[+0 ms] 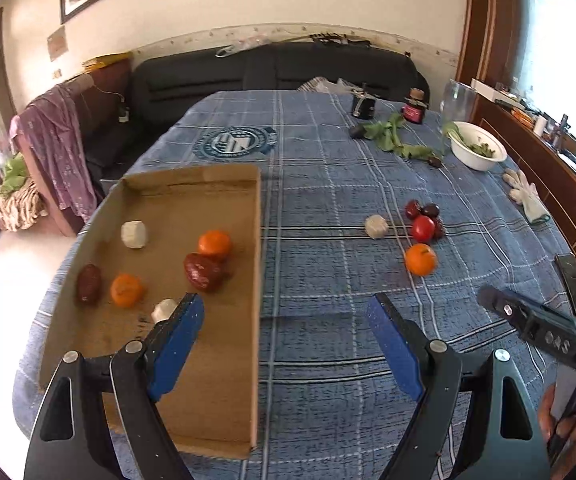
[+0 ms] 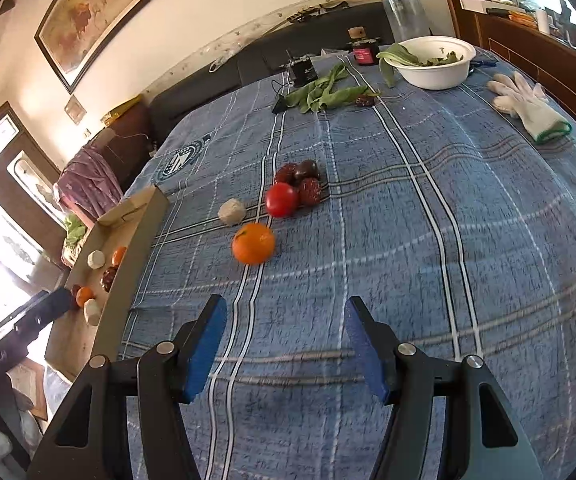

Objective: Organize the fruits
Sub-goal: 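Grasp the white round cake with the left tool while the right tool grasps an orange, then carry the white cake and orange into the tray and open both tools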

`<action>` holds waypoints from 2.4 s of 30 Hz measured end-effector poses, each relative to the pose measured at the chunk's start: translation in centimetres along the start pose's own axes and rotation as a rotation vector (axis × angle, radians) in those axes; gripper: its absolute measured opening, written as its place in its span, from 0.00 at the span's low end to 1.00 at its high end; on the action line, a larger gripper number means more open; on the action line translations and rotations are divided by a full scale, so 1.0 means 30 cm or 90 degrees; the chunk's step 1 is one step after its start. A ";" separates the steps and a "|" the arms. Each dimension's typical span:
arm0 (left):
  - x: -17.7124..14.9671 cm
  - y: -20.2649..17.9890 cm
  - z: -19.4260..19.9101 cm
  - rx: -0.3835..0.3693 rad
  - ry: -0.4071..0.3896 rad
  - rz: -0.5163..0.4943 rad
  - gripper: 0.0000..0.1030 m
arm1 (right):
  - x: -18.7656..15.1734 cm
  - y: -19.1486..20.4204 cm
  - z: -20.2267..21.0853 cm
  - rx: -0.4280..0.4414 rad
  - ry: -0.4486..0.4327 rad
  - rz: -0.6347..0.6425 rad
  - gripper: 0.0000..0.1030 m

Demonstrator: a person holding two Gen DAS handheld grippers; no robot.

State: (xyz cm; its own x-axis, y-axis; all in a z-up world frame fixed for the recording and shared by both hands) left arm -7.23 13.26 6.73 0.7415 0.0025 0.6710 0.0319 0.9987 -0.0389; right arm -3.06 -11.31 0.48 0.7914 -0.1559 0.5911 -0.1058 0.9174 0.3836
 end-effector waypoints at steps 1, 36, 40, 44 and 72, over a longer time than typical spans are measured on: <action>0.003 -0.006 -0.010 -0.003 0.004 -0.001 0.81 | 0.021 0.004 -0.021 -0.002 0.005 0.010 0.64; 0.205 -0.265 -0.548 -0.177 0.103 -0.034 0.25 | 0.084 0.109 -0.249 0.022 0.014 0.112 0.38; 0.199 -0.248 -0.528 -0.175 0.108 -0.017 0.25 | 0.084 0.108 -0.246 0.028 0.011 0.110 0.37; 0.204 -0.183 -0.432 -0.193 0.086 0.026 0.25 | 0.083 0.112 -0.239 0.031 0.004 0.113 0.37; -0.141 0.656 -0.079 0.010 0.005 0.255 0.25 | -0.011 0.535 -0.110 0.186 0.036 0.206 0.37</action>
State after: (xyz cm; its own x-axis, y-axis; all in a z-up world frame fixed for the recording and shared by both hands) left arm -8.16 32.78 1.37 0.6980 0.3921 0.5992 -0.2718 0.9192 -0.2850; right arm -3.04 4.68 4.11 0.7206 0.1504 0.6768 -0.5133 0.7719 0.3750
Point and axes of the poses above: each gripper's, at about its wrist camera, not at the fingertips, and z roughly against the way its jaws point, y to its left, x to its top, the point moved 2 cm from there along -z, roughly the way its jaws point, and after that the axes turned 2 degrees about z, right-handed, at the moved point
